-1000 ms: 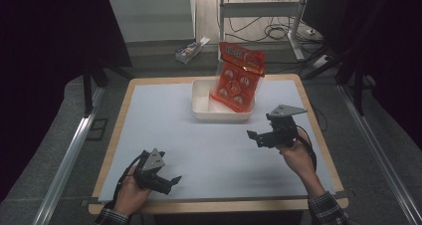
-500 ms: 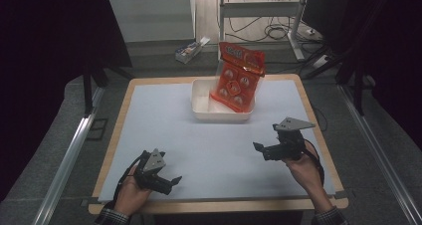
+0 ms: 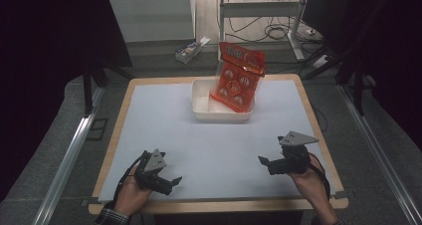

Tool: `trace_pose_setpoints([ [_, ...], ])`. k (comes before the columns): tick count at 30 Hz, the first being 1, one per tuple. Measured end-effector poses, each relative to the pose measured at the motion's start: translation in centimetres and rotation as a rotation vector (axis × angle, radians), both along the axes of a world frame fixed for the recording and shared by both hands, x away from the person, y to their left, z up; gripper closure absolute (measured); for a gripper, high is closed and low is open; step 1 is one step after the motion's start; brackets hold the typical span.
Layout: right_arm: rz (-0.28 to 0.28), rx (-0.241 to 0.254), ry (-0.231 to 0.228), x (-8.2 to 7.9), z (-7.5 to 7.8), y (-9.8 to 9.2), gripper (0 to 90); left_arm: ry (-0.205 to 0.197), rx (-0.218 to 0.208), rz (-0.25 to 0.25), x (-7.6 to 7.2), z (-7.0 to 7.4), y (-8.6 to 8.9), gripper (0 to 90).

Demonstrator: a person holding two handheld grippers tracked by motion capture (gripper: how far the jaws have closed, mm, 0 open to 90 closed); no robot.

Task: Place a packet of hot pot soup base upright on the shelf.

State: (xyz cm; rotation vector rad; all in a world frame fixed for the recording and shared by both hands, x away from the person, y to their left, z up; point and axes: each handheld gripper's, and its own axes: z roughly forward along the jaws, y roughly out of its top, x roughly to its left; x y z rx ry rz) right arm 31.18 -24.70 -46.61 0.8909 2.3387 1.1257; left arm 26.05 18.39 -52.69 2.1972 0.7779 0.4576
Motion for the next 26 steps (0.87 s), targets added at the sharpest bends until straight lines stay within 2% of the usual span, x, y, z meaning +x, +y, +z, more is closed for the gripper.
trace_pose_setpoints([
  [11,-0.039,0.023,0.031,-0.6,-1.5,-1.0,0.0,0.005,0.009,-0.004,0.0,-0.1,-0.1,0.0],
  [19,-0.041,-0.053,0.064,-0.3,-3.1,-0.9,0.0,0.009,0.019,-0.009,0.0,-0.2,-0.2,0.0],
  [26,-0.036,-0.06,0.063,-0.1,-3.3,-1.1,0.0,0.008,0.021,-0.01,0.0,-0.2,-0.3,0.0],
])
